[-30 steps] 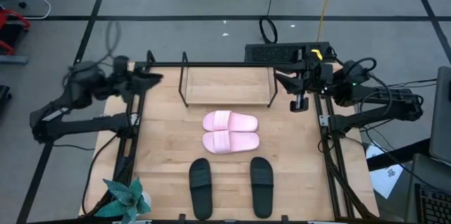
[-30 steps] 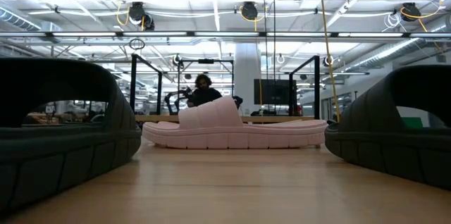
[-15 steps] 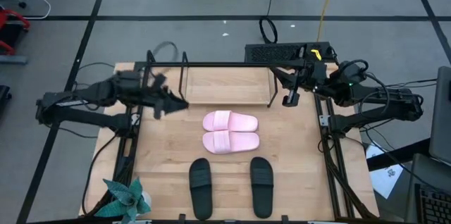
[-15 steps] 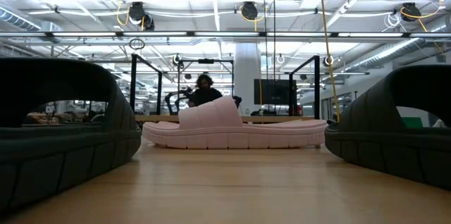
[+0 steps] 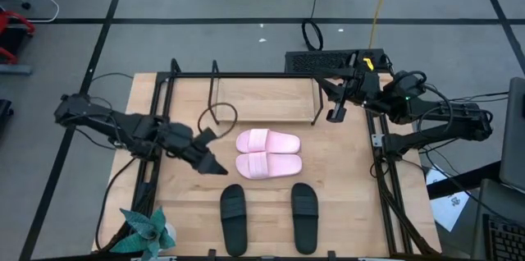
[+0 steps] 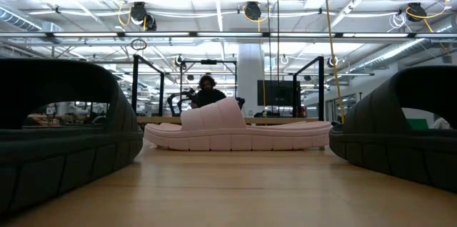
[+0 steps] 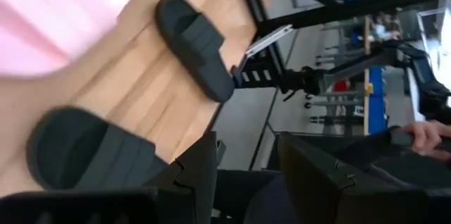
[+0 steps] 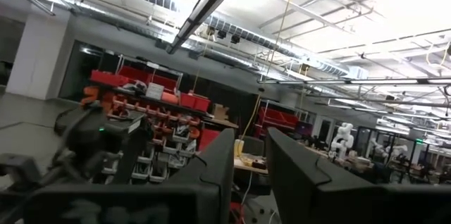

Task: Pick and place slides into the shelf
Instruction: Put the bottom pink slide on the shelf

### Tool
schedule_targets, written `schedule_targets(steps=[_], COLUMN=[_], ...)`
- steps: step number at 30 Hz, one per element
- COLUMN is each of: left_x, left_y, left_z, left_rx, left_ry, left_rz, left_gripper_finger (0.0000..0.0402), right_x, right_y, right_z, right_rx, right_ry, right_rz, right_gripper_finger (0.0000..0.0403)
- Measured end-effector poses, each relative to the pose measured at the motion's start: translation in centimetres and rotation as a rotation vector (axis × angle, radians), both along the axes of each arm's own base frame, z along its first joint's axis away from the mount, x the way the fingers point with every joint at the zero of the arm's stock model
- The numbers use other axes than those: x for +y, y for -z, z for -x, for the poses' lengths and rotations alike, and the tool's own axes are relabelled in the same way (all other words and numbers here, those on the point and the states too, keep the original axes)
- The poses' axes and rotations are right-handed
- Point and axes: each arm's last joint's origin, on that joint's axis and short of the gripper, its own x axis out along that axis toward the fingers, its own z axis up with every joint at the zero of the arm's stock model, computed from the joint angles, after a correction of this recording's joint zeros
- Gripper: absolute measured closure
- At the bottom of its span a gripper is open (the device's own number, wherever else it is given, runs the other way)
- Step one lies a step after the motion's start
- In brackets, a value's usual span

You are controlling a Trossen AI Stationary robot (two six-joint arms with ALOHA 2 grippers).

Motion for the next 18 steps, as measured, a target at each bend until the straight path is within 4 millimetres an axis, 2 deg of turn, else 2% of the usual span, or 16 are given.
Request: schedule_targets(steps=[18], left_x=[-4.2], left_y=[3.5], left_z=[-1.9], left_rx=[0.146], left_ry=[-0.216], left_rz=[0.004], left_gripper_finger=[0.0254], right_x=[0.3], right_y=[0.6], right_z=[-0.3], right_rx=[0.075], right_ry=[-0.008], right_rz=[0.020], right_gripper_finger=[0.0328])
